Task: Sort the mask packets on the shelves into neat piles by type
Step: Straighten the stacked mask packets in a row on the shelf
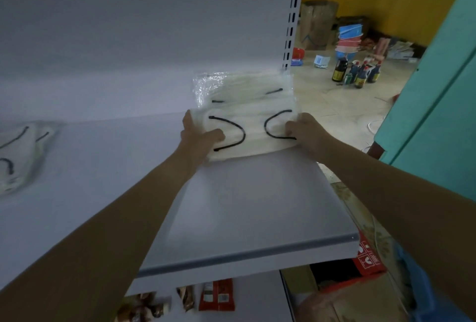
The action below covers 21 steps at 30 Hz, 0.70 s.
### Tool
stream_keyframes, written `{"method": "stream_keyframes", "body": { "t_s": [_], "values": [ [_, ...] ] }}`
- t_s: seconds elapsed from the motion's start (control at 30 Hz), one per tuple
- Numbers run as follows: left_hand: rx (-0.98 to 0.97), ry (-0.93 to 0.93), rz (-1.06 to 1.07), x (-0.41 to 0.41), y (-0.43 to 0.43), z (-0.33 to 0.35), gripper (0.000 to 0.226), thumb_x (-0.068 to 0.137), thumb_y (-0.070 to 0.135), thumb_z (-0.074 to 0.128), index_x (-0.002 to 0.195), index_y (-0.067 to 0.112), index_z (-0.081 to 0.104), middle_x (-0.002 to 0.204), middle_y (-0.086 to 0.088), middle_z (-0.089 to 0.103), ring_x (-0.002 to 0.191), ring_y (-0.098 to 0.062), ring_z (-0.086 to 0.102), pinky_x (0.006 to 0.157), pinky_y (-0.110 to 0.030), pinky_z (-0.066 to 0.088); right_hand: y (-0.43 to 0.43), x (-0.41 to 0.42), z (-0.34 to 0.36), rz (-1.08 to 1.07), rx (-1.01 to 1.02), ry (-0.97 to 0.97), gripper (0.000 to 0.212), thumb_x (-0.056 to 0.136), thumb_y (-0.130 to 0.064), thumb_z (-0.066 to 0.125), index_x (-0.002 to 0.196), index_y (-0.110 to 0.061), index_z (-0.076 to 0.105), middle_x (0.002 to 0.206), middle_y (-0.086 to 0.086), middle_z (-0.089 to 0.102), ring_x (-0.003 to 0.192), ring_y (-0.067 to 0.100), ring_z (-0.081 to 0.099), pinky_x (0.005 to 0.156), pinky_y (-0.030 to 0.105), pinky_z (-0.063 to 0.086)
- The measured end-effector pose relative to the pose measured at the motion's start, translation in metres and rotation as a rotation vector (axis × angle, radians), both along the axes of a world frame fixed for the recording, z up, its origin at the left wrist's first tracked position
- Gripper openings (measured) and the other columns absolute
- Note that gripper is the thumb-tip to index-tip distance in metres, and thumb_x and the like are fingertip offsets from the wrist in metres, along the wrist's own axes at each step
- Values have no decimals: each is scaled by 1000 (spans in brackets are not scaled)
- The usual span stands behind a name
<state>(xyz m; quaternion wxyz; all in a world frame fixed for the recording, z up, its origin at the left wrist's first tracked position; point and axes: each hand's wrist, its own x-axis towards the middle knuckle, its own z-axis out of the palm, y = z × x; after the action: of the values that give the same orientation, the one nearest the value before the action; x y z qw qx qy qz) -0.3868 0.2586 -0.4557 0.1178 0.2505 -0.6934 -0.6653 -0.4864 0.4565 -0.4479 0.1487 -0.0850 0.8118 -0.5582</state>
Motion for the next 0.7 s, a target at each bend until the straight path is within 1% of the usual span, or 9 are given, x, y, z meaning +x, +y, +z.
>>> {"method": "stream_keyframes", "body": {
  "t_s": [0.13,0.23,0.33,0.4,0.43,0.5,0.57,0.63,0.7],
  "values": [
    [-167,92,-6,-6,-4,-3,97,76,-8,63,148,26,6,143,-4,29,118,-20,43,65,-21,48,-4,-7,-5,61,-7,39,30,88,-7,50,113,-16,36,92,-5,47,84,10,47,82,30,41],
    [-247,93,-25,-7,-8,-9,102,79,-11,61,148,27,-4,148,-2,22,109,-12,42,55,-12,46,-2,-8,-4,133,29,56,40,80,-8,57,118,-9,44,100,2,53,97,21,55,82,30,47],
    [-179,95,-77,-3,-11,-11,124,66,-3,74,145,40,-12,152,3,16,120,-14,44,67,-22,54,1,-10,-4,132,-36,-5,45,81,1,57,124,-8,47,98,0,54,96,21,52,72,25,46],
    [-134,95,-119,-3,-14,-12,134,44,16,77,142,50,-9,151,2,21,130,-21,41,86,-41,53,1,-11,-3,44,-17,43,74,85,-4,58,147,-13,18,117,-4,40,108,15,42,86,27,43],
    [-106,92,-115,-4,-16,-13,134,38,23,74,142,51,-5,149,1,25,130,-23,41,92,-48,50,-1,-12,-2,-4,15,132,83,86,-8,59,149,-12,5,129,0,33,119,16,36,96,29,37],
    [-32,97,-78,-6,-15,-11,127,35,29,71,144,45,7,145,0,31,127,-24,43,96,-50,47,-8,-10,0,-25,65,289,87,88,-14,59,149,-11,-3,151,8,16,139,23,18,111,35,22],
    [-47,82,-25,-7,-11,-10,115,42,29,71,144,37,18,145,-1,28,128,-23,41,100,-48,44,-17,-4,-2,14,178,325,85,89,-20,57,149,-11,-2,155,11,7,143,26,9,114,37,15],
    [-295,7,7,-5,-6,-10,98,60,27,71,144,27,20,149,-6,18,135,-27,29,107,-46,35,-23,3,-9,-11,382,373,86,88,-29,56,149,-13,-1,156,13,2,143,29,6,116,39,11],
    [-751,-86,30,1,-3,-9,95,76,29,67,149,24,7,155,-12,-2,143,-30,6,116,-42,17,-25,10,-14,-22,573,574,88,86,-34,54,149,-17,-5,156,12,-10,145,28,-7,116,41,-4]
  ]
}}
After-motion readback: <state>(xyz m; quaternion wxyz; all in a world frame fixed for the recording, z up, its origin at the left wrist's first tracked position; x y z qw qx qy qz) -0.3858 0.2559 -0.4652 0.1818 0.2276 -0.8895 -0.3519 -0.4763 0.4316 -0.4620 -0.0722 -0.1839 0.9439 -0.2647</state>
